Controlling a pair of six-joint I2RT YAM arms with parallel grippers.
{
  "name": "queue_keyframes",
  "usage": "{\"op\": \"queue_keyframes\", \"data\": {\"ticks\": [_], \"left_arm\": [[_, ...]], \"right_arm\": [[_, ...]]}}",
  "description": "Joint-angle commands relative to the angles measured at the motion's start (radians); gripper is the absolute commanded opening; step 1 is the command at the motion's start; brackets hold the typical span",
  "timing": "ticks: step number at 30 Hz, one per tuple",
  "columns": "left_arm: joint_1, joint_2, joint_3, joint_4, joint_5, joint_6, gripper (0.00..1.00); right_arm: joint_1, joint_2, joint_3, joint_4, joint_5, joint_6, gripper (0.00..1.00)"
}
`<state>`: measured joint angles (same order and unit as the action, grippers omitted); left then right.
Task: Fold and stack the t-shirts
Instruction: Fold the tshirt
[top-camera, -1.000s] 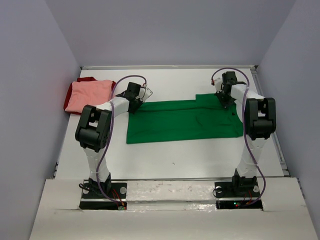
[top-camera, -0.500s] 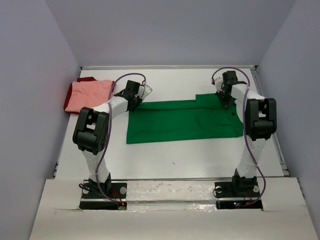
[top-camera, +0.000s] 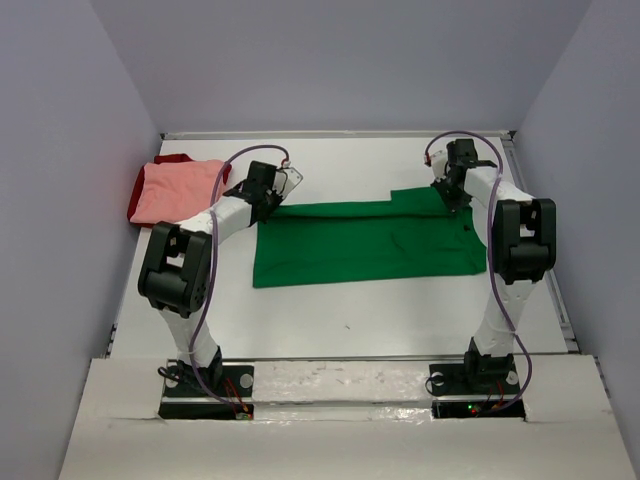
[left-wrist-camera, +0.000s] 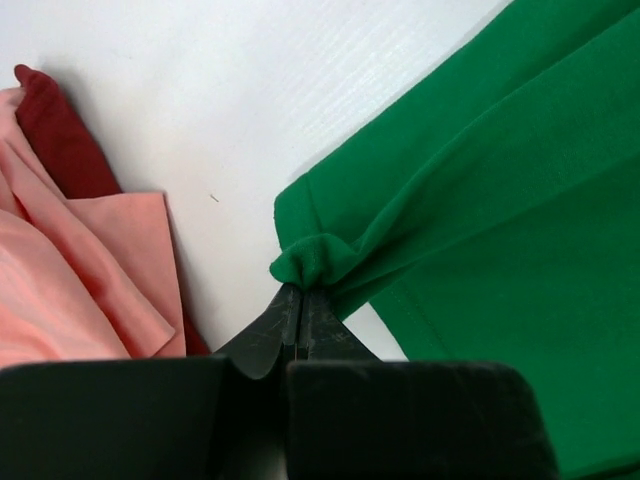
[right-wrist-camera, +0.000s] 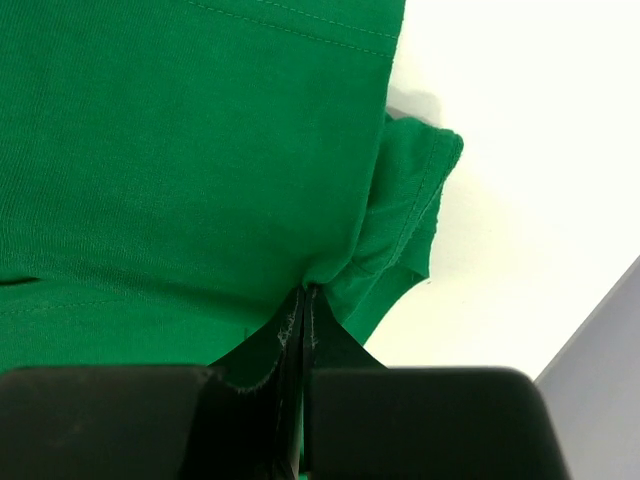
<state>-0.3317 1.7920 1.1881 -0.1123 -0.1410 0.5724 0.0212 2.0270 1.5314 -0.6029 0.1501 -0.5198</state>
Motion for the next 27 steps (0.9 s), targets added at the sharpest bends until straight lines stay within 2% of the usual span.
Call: {"op": "queue_keyframes", "data": {"ticks": [1,27], "left_arm": [[0.006,-0.051,-0.021,0.017,-0.034,0.021,0.0],[-0.012,0.052,-0.01,0.01,-0.065,0.023,0.0]], "right_arm": [[0.0,-0.063,0.021,-0.018,0.023,0.0,0.0],[0.0,-0.096,-0.036,-0.034,0.017,-0.016,0.0]]}}
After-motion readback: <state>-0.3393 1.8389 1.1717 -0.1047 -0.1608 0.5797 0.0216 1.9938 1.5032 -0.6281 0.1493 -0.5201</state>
